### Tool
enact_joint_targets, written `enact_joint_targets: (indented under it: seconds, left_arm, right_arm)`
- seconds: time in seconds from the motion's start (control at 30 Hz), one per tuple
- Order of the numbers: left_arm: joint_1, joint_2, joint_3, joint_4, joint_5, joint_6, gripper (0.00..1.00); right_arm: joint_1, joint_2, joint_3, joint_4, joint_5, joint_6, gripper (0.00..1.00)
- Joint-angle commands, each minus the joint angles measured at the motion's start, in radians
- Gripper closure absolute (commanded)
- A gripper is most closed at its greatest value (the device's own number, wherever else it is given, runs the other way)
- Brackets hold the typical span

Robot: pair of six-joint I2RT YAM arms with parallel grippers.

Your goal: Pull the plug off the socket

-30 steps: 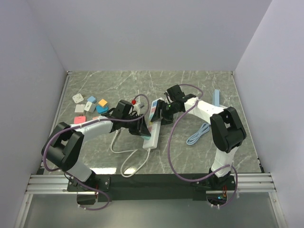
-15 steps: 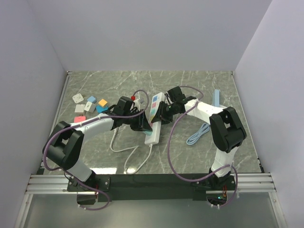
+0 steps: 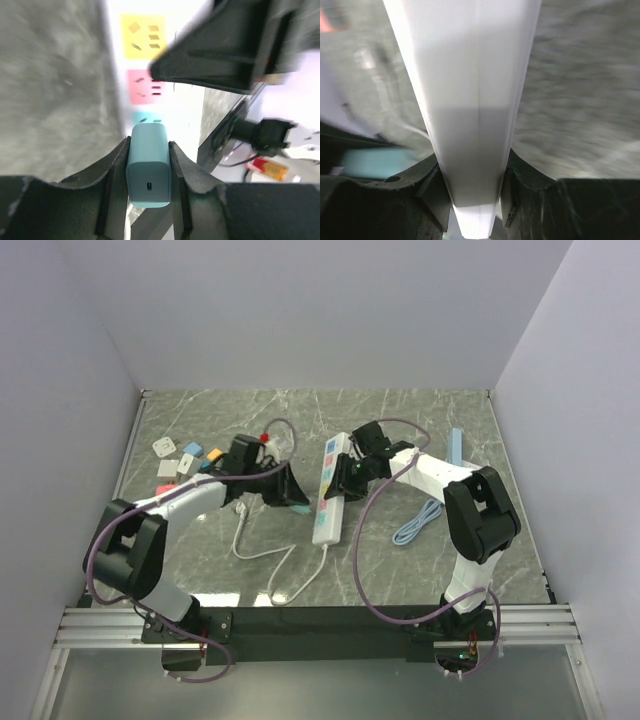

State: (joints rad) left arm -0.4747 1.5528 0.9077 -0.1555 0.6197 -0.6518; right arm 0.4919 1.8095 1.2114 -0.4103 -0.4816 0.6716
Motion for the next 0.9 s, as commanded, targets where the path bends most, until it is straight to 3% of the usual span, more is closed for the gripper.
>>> enact_joint_targets:
  seconds: [0.0, 0.2, 0.5, 0.87]
  left_arm:
    - [0.132, -0.105, 0.027, 0.017, 0.095, 0.069, 0.99]
    - [0.312, -0.149, 0.016, -0.044, 0.143, 0.13, 0.99]
    - [0.626, -0.096, 0.045, -0.062, -0.109, 0.119, 0.99]
    - [0.783, 0.064, 0.102, -0.095, -0.189, 0.121, 0.99]
  right_arm:
    - [-0.033, -0.055, -0.03, -0.085, 0.113, -0.11, 1.0]
    - [-0.099, -0.102, -0.082, -0.078, 0.126, -0.125, 1.0]
    - [-0.363, -0.179, -0.136, -0.096, 0.138, -0.118, 1.0]
    - [-0.558, -0.161, -0.118, -0.104, 0.141, -0.079, 1.0]
